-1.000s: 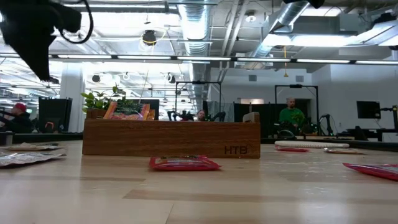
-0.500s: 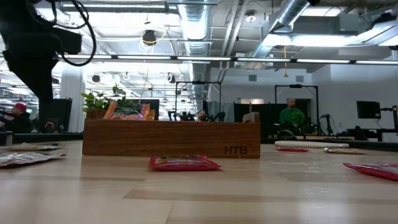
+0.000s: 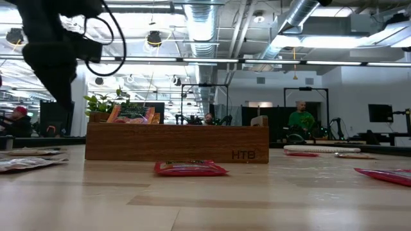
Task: Pick & Place Tea
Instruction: Put the brown tea bag into the middle section of the wooden organizer
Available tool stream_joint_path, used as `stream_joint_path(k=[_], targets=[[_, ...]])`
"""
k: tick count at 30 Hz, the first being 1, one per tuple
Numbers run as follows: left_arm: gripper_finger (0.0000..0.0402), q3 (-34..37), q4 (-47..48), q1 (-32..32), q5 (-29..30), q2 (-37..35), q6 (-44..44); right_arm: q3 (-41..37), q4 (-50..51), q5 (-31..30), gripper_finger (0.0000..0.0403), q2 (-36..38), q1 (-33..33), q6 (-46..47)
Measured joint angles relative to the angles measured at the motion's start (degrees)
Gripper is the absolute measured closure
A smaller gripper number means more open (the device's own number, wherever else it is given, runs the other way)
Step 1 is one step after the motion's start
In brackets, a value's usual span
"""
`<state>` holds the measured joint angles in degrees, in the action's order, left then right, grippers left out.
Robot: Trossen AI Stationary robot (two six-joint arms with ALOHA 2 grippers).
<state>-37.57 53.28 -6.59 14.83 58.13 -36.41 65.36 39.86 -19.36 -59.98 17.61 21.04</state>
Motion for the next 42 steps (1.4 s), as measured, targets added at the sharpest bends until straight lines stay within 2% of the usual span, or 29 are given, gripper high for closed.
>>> stream_joint_path(k=[5,8,12,17,24,28,35,42], targets=[[0.0248,3.20,-3.80,5.85,-5.80,0.00,5.79,0.00,-0.21,0.00,0.0306,0.01,0.00,0.02],[0.0248,5.76,-5.95,8.06,-9.40,0.02,6.11,0.00,-0.46,0.00,0.0306,0.01,0.00,0.04],[0.0248,5.69,-8.04,9.68,-9.82,0.00,6.42,0.00,-1.71,0.03,0.0306,0.01,0.00,0.07],[0.0248,5.73,-7.22,11.82,-12.85,0.00,2.48,0.00,-2.25,0.05,0.0306,0.01,0.00,0.09],[0.0248,5.73,-6.50,14.47,-13.54,0.12,-2.02,0.00,-2.56,0.05,0.0306,0.01,0.00,0.08],[0.0248,5.71,-5.53,15.42,-15.07,2.28,-3.85,0.00,-2.67,0.05,0.0306,0.00,0.00,0.07],[0.0248,5.69,-6.26,15.61,-15.72,10.44,-9.19,0.00,-2.71,0.39,0.0306,0.01,0.00,0.07],[0.0248,5.69,-8.34,15.58,-16.57,14.77,-8.90,0.00,-2.80,1.51,0.0306,0.01,0.00,1.08]])
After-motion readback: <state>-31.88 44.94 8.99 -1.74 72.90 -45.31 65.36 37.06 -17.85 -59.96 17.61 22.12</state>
